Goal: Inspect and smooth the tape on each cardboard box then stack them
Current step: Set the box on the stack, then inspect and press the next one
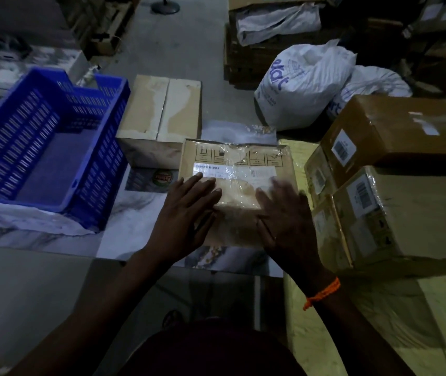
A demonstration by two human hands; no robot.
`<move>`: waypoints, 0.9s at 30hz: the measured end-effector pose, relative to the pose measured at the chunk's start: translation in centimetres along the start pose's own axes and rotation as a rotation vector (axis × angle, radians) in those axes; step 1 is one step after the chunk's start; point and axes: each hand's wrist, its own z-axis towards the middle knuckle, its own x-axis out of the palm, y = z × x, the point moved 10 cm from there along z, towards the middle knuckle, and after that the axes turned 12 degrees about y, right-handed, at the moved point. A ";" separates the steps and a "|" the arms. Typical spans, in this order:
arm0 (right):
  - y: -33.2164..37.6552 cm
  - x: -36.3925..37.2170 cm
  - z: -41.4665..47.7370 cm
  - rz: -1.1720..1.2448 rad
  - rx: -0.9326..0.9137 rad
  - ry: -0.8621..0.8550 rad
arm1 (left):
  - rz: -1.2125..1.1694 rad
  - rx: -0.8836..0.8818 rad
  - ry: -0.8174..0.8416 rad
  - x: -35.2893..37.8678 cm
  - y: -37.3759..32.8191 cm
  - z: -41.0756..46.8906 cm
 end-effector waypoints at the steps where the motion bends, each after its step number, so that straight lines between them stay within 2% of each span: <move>1: -0.9 -0.9 -0.9 0.092 0.067 -0.080 | -0.082 -0.036 -0.045 -0.2 0.7 -0.8; 3: -4.7 -0.4 -3.2 0.275 0.284 -0.179 | -0.239 -0.183 -0.190 -1.0 2.6 -2.9; 5: -9.2 4.1 -5.4 0.466 0.512 -0.059 | -0.398 -0.403 -0.231 0.9 5.8 -5.9; 7: -11.0 9.2 -6.9 0.666 0.621 0.176 | -0.548 -0.657 -0.068 5.2 8.5 -8.2; 9: -10.0 11.7 -7.3 0.752 0.592 0.298 | -0.553 -0.809 0.130 9.2 9.5 -9.6; 10: -9.5 12.0 -7.0 0.754 0.568 0.311 | -0.517 -0.824 0.146 10.2 9.8 -9.7; 13: -9.3 11.9 -6.2 0.862 0.596 0.263 | -0.508 -0.833 0.003 9.8 9.3 -8.7; 17: -11.5 10.7 -5.4 0.969 0.591 0.166 | -0.477 -0.688 -0.126 6.8 6.8 -4.8; 21: -13.4 8.4 -3.2 0.939 0.507 0.137 | -0.623 -0.650 -0.062 7.5 6.5 -0.6; 25: -15.5 8.6 -1.2 0.874 0.520 0.189 | -0.605 -0.772 0.057 10.2 7.6 1.5; 27: -16.2 9.4 -0.6 0.878 0.516 0.228 | -0.596 -0.753 0.056 10.7 7.9 2.5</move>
